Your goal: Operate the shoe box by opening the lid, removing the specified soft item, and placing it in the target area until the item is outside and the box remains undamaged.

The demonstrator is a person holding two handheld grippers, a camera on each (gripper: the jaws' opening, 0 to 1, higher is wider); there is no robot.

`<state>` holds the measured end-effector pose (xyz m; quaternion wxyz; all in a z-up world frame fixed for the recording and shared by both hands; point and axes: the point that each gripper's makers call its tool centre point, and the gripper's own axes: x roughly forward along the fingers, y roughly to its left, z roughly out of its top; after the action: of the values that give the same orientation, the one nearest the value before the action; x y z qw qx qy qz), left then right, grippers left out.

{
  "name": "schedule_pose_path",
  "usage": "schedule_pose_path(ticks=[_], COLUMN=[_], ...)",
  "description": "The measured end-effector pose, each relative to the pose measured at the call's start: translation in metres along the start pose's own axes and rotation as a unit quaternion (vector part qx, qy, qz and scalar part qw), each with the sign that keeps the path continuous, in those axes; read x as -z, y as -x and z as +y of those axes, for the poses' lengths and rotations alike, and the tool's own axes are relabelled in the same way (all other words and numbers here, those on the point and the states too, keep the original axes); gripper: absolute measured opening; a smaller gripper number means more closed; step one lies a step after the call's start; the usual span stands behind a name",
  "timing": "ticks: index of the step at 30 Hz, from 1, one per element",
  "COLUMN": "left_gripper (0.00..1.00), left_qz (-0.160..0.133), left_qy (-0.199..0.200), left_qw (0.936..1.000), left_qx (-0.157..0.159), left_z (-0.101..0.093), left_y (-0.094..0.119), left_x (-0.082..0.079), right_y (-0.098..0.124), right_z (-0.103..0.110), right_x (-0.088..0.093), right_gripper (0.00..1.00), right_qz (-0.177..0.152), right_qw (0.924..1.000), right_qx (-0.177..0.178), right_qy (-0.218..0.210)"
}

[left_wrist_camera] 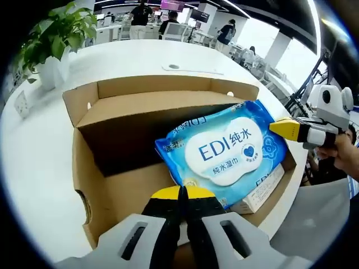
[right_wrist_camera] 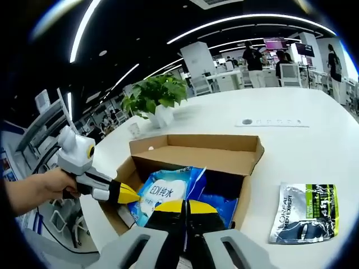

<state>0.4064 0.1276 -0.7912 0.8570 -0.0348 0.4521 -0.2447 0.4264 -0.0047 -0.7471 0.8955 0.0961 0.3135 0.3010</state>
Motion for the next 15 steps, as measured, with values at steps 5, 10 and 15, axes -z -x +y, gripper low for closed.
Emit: schedule_pose_path(ticks=[5,10,15], left_gripper=[0.0,0.0,0.0], left_qz=[-0.011,-0.02,-0.023], left_qy=[0.003,-0.005,-0.01], left_qw=[0.9999,0.9998,0.9996], left_qx=[0.004,0.006,0.012], left_z=[-0.007,-0.015,-0.024], left_y=[0.009,0.016,0.019], left_x=[-0.006,-0.013,-0.017], right_y=[0.008,0.014,0.02], right_z=[-0.002,-0.005,-0.008], right_x=[-0.004,-0.006,-0.01], right_gripper=[0.0,0.0,0.0], right_qz=[-0.006,-0.01,-0.017], right_qw=[0.9999,0.9998,0.9995], right_qx=[-0.003,-0.006,-0.007], right_qy=[-0.009,-0.017,-0.027])
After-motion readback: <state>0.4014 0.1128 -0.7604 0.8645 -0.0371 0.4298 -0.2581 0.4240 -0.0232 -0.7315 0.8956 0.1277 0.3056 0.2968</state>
